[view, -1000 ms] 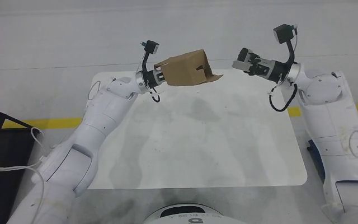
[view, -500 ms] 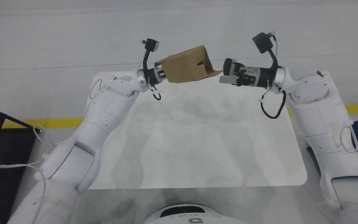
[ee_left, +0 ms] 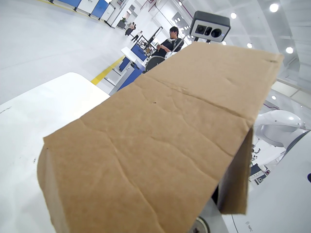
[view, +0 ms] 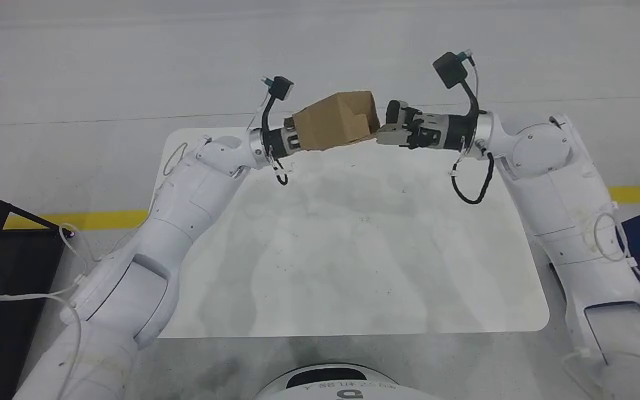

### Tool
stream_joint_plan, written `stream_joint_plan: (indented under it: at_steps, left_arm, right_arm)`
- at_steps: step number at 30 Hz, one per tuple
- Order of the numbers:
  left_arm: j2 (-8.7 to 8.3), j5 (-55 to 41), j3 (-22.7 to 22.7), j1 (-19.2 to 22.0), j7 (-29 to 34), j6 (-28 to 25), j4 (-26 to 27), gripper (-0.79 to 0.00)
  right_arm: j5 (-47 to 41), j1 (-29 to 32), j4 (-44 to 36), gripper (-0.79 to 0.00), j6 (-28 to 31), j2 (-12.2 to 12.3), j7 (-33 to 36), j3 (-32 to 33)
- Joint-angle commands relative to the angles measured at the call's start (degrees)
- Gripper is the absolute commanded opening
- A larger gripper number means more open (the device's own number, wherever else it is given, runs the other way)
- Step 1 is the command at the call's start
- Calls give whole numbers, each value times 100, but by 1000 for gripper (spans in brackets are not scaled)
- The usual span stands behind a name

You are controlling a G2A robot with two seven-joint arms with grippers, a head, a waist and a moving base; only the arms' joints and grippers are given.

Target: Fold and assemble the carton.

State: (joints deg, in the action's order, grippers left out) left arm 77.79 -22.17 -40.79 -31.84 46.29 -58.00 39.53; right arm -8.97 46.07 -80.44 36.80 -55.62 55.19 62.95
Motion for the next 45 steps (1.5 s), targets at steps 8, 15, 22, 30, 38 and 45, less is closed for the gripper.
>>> stream_joint_plan:
  at_steps: [8, 15, 22, 30, 38, 45]
  left_arm:
    - [-3, 166, -11, 35, 0, 0, 48, -785]
    - [-9, -171, -225, 12, 0, 0, -124, -785]
    - [24, -578, -174, 227, 412, 412, -702, -785]
    - [-38, -618, -241, 583, 843, 844, -1216, -785]
    - [-59, -345, -202, 547, 714, 935, -1189, -785]
    - [-128, -1248, -434, 88, 1833, 1980, -742, -785]
  right_arm:
    - [-341, -170, 93, 0, 1, -62, 233, -211]
    - [-538, -284, 298, 0, 254, -87, 206, -182]
    - [-238, -222, 395, 0, 823, -62, -435, 148]
    - [-212, -218, 395, 0, 851, -61, -473, 164]
    - [1002, -284, 150, 0, 1367, -20, -629, 353]
    - [4954, -165, -1265, -40, 2120, 99, -892, 624]
